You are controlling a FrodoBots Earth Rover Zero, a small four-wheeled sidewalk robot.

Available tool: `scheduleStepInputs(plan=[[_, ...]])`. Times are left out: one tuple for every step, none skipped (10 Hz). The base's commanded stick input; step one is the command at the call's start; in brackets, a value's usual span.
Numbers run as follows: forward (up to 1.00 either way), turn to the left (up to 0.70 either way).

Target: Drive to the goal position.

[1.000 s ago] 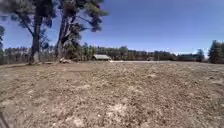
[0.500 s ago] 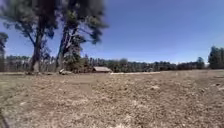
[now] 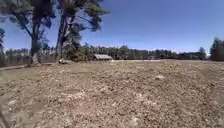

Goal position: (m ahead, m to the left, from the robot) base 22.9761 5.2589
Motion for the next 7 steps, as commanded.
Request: scheduleStepInputs(plan=[[0.70,0.00],[0.70,0.00],[0.70,0.00],[0.70,0.00],[0.70,0.00],[0.70,0.01],[0.70,0.03]])
